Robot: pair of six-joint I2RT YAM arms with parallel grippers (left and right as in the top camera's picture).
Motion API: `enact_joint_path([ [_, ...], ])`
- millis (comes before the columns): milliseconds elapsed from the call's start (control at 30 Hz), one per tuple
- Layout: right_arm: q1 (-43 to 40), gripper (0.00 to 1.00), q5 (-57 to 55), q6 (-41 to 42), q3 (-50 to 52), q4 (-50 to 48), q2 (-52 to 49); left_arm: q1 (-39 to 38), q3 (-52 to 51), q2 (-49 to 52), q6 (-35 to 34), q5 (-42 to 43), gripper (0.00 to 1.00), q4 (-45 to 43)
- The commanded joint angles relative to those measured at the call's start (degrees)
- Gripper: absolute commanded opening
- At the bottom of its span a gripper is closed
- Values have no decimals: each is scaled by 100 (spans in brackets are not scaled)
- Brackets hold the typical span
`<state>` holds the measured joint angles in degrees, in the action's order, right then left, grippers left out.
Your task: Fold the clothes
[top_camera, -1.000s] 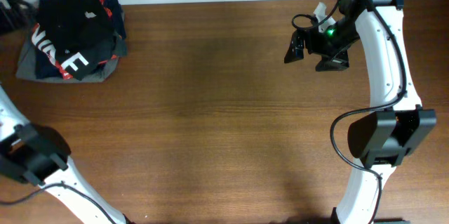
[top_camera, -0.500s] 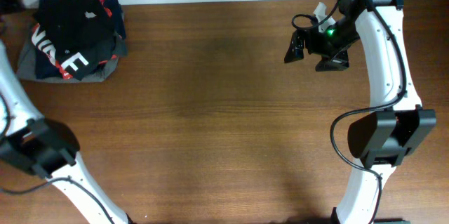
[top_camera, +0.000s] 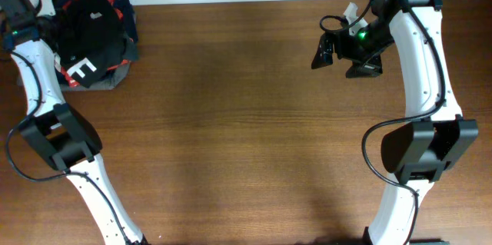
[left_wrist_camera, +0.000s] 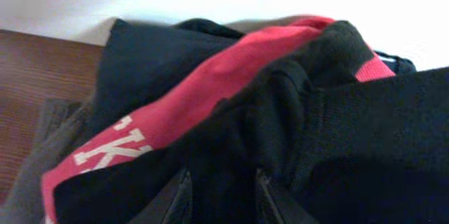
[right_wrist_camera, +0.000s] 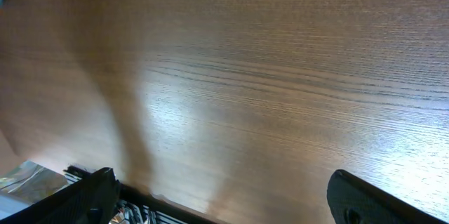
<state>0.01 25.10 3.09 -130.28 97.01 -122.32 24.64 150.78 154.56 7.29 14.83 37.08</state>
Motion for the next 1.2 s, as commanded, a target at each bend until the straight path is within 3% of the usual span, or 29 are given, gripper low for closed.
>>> enact_joint_path([
  [0,42,99,-7,66,-15,33,0,-11,160,-116,-170,-221,32,127],
  [200,26,99,-31,195,-70,-197,590,-11,518,-1165,-610,507,62,415],
  [300,-9,99,-50,197,-313,-195,1067,-13,562,-1794,-688,1311,87,525],
  [333,-9,99,-50,197,-400,-151,1259,-13,562,-2013,-691,1510,99,595],
  [633,13,99,-334,343,-501,33,3198,-15,562,-3897,-691,2649,99,2133],
  [800,15,99,-330,345,-337,33,4559,-11,562,-4900,-476,2601,99,3569],
  [967,13,99,-367,503,420,31,6203,-11,562,-5746,-240,1958,99,5136],
  [1167,13,99,-675,710,901,31,7705,-13,560,-6439,444,2671,99,5923],
])
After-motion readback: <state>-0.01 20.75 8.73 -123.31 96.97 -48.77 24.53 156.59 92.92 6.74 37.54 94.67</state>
